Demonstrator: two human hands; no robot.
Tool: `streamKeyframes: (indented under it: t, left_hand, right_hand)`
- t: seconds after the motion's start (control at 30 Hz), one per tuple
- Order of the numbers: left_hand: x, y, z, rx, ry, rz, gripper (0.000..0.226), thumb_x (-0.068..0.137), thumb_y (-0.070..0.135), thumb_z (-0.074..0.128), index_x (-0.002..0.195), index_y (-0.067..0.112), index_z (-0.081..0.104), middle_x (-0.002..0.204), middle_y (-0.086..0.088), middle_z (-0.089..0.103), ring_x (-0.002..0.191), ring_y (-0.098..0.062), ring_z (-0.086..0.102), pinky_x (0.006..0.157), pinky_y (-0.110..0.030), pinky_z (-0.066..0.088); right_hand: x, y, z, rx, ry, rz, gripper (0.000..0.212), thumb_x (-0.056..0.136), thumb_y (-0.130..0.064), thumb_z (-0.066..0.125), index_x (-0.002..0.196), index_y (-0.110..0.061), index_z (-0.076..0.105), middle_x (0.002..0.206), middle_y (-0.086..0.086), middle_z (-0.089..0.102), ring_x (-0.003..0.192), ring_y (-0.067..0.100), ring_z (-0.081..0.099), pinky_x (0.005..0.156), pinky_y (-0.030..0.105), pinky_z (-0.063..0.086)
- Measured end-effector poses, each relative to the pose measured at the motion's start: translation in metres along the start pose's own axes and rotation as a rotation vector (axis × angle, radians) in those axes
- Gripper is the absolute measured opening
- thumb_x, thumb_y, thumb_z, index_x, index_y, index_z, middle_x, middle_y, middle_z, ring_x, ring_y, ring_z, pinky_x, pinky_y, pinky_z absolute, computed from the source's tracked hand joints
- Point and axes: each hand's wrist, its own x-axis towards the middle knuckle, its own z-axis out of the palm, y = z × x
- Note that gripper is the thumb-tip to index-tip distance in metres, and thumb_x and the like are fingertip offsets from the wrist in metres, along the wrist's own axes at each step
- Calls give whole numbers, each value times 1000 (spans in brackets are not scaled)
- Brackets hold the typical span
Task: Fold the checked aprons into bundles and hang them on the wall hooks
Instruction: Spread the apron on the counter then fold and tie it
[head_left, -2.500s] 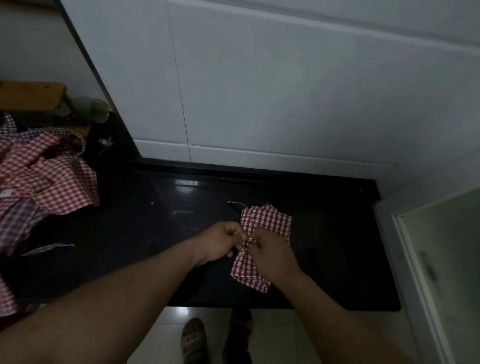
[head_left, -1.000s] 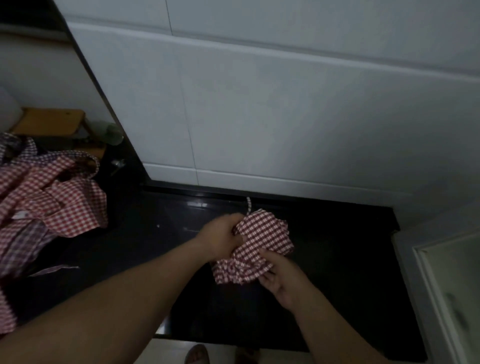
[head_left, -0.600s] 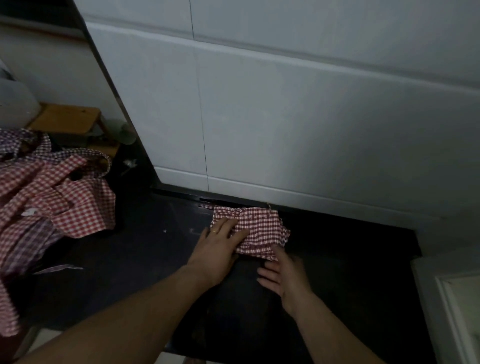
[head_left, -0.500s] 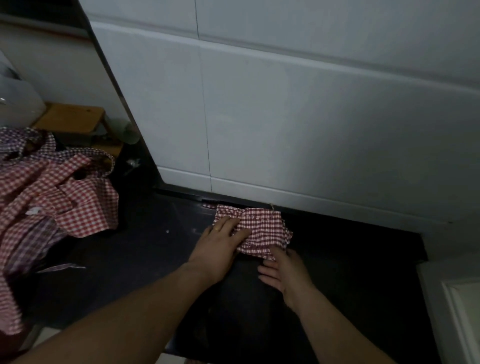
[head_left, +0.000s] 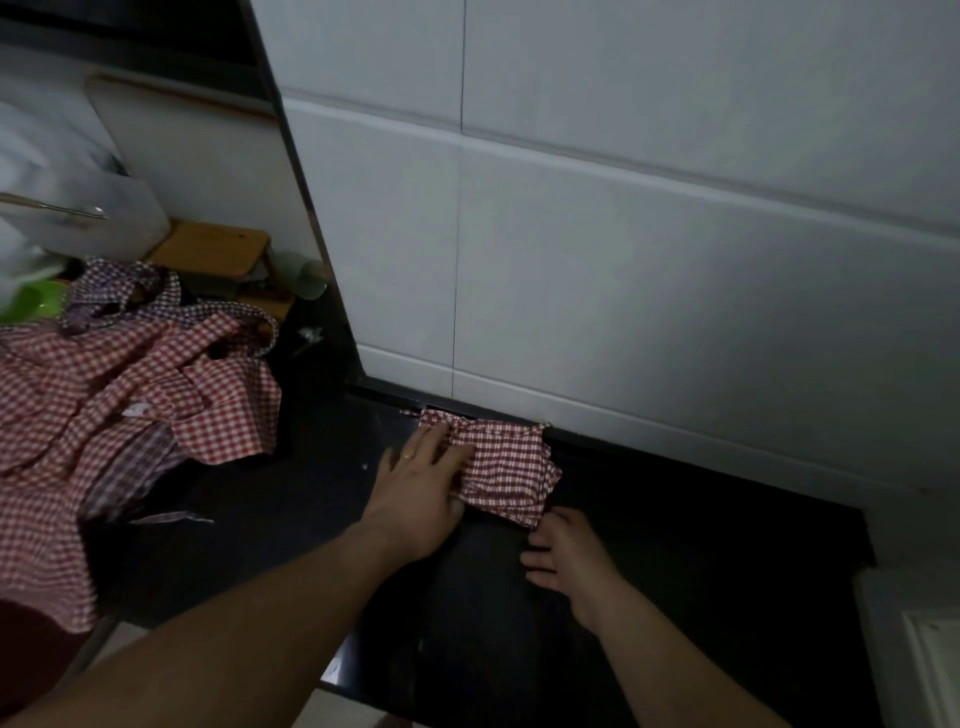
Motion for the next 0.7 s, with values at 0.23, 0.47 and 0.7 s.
streamKeyframes:
  t: [0.23,0.47,0.7]
  left_hand:
    - [19,-3,-12,-900,33,-538,66,96,39,60,154,18,36,144,-6,57,125,-26,59,112,-41,45]
    - [16,3,-2,-1180,-115,-534,31,86,11,81,114,17,69,106,-8,78,94,-26,76,90,-44,62]
    - [-4,50,-42,-1198,-103,-224,19,90,3,75,105,5,64,99,-17,77,87,-25,72,84,-45,58]
  right_hand:
    - [14,-20,9,40,-54,-85,43,99,-58,55,130,-29,57,125,1,66,109,26,64,85,39,58]
    - [10,-3,-29,56,-47,-54,41,95,-10,67,132,-22,57,116,7,73,105,29,70,90,40,57]
    - [-35,-10,-70,-344,353,-388,63,87,-34,78,139,-17,48,137,4,57,117,18,60,99,35,50]
